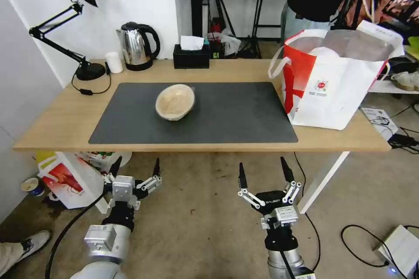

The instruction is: Pick up the trash from the table and place it into the takeout bag.

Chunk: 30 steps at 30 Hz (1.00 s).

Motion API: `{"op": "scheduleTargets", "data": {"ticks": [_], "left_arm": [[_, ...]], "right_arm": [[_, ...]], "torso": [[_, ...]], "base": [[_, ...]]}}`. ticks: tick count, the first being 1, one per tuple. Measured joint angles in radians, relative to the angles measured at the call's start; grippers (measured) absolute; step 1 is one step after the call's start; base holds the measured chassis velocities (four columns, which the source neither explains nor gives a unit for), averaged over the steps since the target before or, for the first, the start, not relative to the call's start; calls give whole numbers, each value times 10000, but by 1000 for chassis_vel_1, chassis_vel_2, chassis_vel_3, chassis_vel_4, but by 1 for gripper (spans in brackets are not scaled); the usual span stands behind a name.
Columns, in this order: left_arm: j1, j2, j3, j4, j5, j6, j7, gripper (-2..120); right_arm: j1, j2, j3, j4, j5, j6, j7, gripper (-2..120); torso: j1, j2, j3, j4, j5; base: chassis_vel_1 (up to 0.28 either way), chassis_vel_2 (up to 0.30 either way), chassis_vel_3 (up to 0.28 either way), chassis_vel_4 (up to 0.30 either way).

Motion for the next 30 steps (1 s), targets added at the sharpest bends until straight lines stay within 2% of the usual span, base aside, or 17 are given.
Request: {"op": "scheduleTargets", "data": {"ticks": [30], "left_arm": [[0,0,0,0,0,0,0,100]], "right_arm": [[6,-4,-15,-1,33,-27,4,100]], "torso": [[0,0,0,0,-8]], "base": [[0,0,0,0]]}}
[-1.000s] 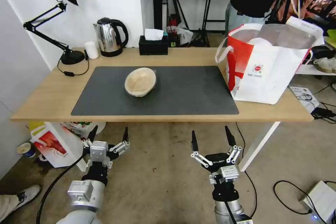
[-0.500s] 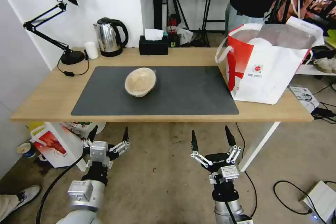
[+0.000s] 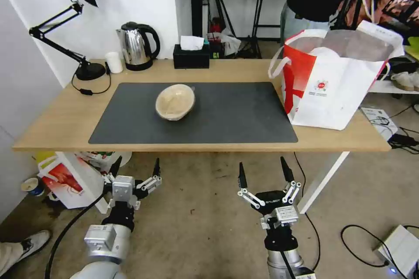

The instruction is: Pick up the trash from the table and place it into the takeout bag.

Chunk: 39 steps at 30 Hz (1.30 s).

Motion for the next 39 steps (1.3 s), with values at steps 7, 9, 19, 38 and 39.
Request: {"op": "scheduleTargets", "data": {"ticks": [7,9,19,38,39], "left_arm": [[-5,-4,28,0,9,-81,-56,100],[-10,-10,59,0,20,-159,-111,100],[-160,-162,743,-233,367,-1807,-1228,100],[-269,1372,1571,-1682,-1890,-2085,-3032,100],[-271,1610,1543,-1769,-2459,-1698,-3086,100]], "right_arm": [[2,0,0,-1,1,0,0,100],[3,0,-1,-2,2,0,0,100],[5,0,-4,-5,2,-1,-1,100],[5,0,-5,-5,2,-1,-2,100],[4,0,-5,-5,1,0,-1,100]], "torso": [[0,0,0,1,0],[-1,0,0,0,0],[0,0,0,2,0],[0,1,0,2,1],[0,0,0,0,2]], "base": [[0,0,0,0],[0,0,0,0],[0,0,0,0],[0,0,0,0],[0,0,0,0]]}}
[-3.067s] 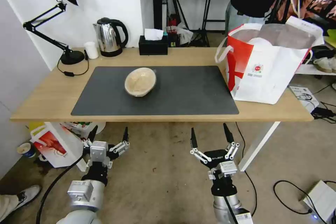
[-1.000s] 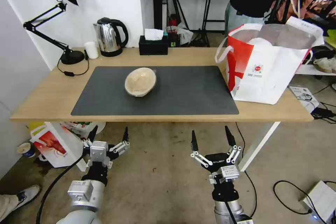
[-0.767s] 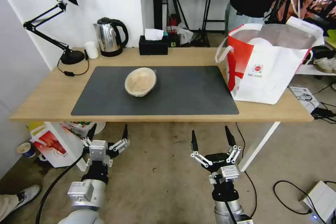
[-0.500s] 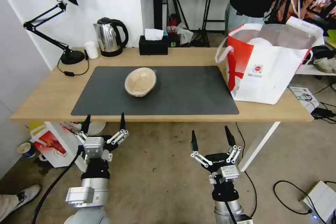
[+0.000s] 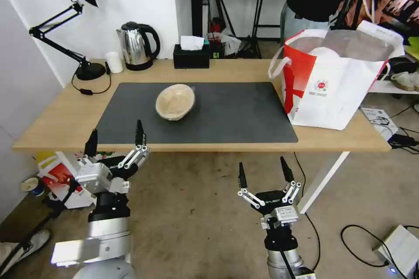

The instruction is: Pick up the trash from the table and place it into the takeout bag.

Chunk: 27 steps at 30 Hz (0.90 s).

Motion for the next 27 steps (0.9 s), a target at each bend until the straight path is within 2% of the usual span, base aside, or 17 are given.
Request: {"op": "scheduleTargets", "data": {"ticks": [1,3,7,9,11,18,21,22,27], "left_arm": [[0,125,20,-77,-479,285,-110,100],[-3,156,36,-104,-632,374,-151,100],[-184,489,160,-250,-3181,1457,-746,100],[-226,532,166,-256,-3432,1536,-789,100],[-306,748,223,-258,-4408,1853,-898,100],[-523,843,-182,-258,-5598,1953,-909,100],[-802,893,-566,-257,-6576,2108,-990,100],[-802,893,-566,-257,-6576,2108,-990,100],[-1314,1047,-1221,-252,-7883,2208,-1122,100]], "right_arm": [[1,0,0,0,0,0,0,100],[0,0,0,0,0,0,0,100],[0,0,0,0,0,0,0,100],[1,1,0,0,0,0,0,100],[0,0,0,0,0,0,0,100],[0,0,0,0,0,0,0,100],[0,0,0,0,0,0,0,100],[0,0,0,0,0,0,0,100],[1,0,0,0,0,0,0,100]], "torso": [[0,0,0,0,0],[0,0,0,1,0],[1,0,0,1,0],[1,0,-1,-1,0],[0,0,0,0,1],[0,0,0,2,0],[1,0,0,2,0],[1,0,0,2,0],[0,0,0,-2,0]], "base": [[0,0,0,0],[0,0,0,0],[0,0,0,0],[0,0,0,0],[0,0,0,0],[0,0,0,0],[0,0,0,0],[0,0,0,0],[0,0,0,0]]}}
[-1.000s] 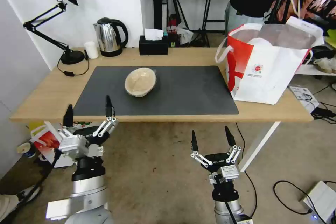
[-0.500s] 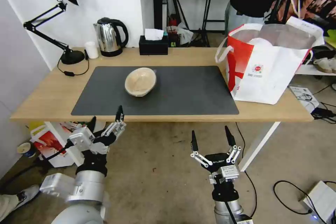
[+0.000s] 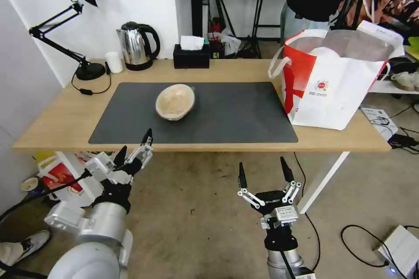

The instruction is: Pick up the trash from the table and place it into the takeout bag.

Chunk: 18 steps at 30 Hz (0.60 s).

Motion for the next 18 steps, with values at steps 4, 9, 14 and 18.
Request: {"op": "scheduleTargets", "data": {"ticks": [4,9,14,18], "left_arm": [[-277,146,-497,2,-964,35,-77,100],[-849,404,-989,4,-2163,172,-316,100],[-1231,472,-1248,7,-3252,369,-633,100],[-1436,534,-1239,9,-3542,453,-888,100]], "right_arm": [[-1,0,0,0,0,0,0,100],[0,0,0,-1,0,0,0,100],[0,0,0,-1,0,0,0,100],[0,0,0,-1,0,0,0,100]], "torso": [[0,0,0,4,0],[1,0,0,1,0],[0,0,0,3,-1],[0,0,0,2,0]], "base": [[0,0,0,0],[0,0,0,0],[0,0,0,0],[0,0,0,0]]}}
